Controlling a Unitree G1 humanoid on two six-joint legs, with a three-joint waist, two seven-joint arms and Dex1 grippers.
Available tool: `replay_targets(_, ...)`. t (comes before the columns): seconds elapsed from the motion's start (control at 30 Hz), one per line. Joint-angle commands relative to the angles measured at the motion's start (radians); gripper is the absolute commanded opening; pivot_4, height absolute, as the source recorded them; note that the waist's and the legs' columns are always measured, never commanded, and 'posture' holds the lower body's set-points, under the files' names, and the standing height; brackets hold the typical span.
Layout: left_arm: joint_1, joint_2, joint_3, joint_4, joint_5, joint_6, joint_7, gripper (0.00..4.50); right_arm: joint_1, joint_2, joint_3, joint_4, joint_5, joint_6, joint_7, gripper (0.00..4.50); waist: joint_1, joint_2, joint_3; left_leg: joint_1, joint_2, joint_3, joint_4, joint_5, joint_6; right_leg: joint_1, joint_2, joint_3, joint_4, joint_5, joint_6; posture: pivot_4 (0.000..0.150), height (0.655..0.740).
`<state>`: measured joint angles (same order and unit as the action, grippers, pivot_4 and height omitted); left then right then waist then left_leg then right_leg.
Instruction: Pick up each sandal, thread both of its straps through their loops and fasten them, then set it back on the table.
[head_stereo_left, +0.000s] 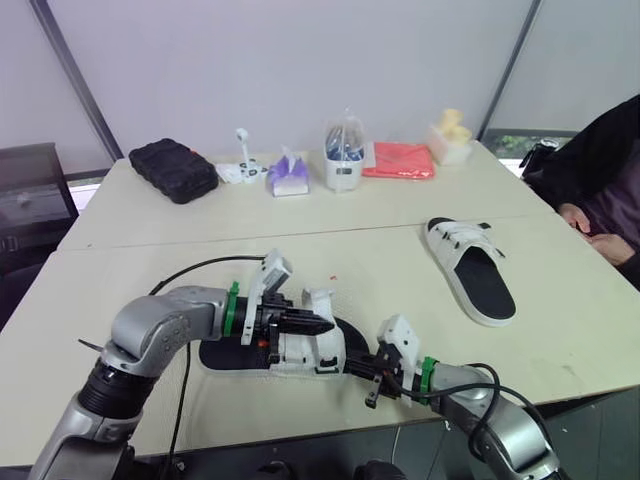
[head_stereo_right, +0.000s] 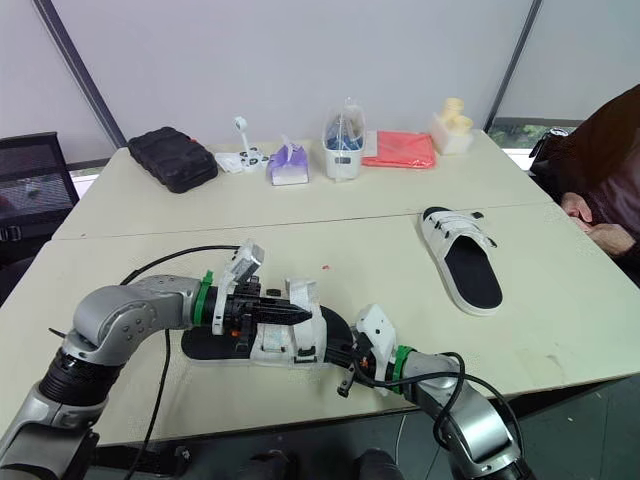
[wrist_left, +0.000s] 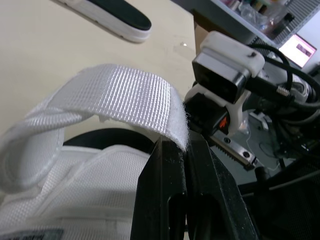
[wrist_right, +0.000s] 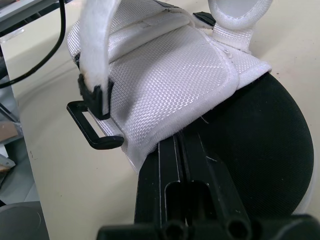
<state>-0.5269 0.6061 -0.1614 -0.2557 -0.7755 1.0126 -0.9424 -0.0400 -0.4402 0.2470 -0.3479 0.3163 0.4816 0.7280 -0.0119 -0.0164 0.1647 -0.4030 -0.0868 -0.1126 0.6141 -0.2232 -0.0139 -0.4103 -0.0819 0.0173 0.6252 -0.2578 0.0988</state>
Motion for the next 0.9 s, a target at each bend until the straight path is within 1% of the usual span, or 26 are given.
replay_targets(0.03,-0.001,0.004,-0.005,-0.035,-0.005,-0.011,-0.026,0.03,0.019,0.003,0.025,0.03,-0.024,0.023,-0.022,0.0,0.0,0.0,0.0,0.0,0.0,0.0,0.0,0.0,0.0,0.0,0.0,0.0,0.0,0.0,0.0,0.15,0.74)
replay_targets(0.27,0.014,0.015,-0.031,-0.039,0.03,-0.032,-0.042,0.03,0.023,0.003,0.025,0.026,-0.022,0.024,-0.027,0.0,0.0,0.0,0.0,0.0,0.0,0.0,0.0,0.0,0.0,0.0,0.0,0.0,0.0,0.0,0.0,0.15,0.74)
replay_targets(0.47,0.029,0.054,-0.1,-0.043,0.129,-0.112,-0.075,0.03,0.021,0.007,0.026,0.03,-0.022,0.022,-0.031,0.0,-0.001,0.0,0.0,0.001,0.0,0.0,0.0,0.0,0.0,0.001,0.0,0.0,0.001,0.0,0.0,0.15,0.74)
replay_targets(0.57,0.036,0.061,-0.113,-0.042,0.151,-0.139,-0.092,0.03,0.021,0.009,0.027,0.031,-0.023,0.02,-0.033,0.0,-0.001,0.0,0.0,0.002,0.0,0.0,0.0,0.0,0.0,0.001,0.0,0.0,0.001,-0.001,-0.002,0.15,0.74)
replay_targets(0.73,0.015,0.061,-0.143,-0.037,0.223,-0.213,-0.103,0.03,0.02,0.011,0.031,0.034,-0.024,0.018,-0.033,0.0,0.0,0.0,0.0,0.002,0.0,0.0,0.0,0.0,0.0,0.001,0.0,0.0,0.001,-0.001,-0.002,0.15,0.74)
replay_targets(0.9,-0.024,0.071,-0.179,-0.055,0.251,-0.251,-0.172,0.03,0.017,0.011,0.032,0.035,-0.025,0.017,-0.032,0.0,0.0,0.0,0.0,0.002,0.0,0.0,0.0,0.0,0.0,0.001,0.0,0.0,0.001,-0.001,-0.002,0.15,0.74)
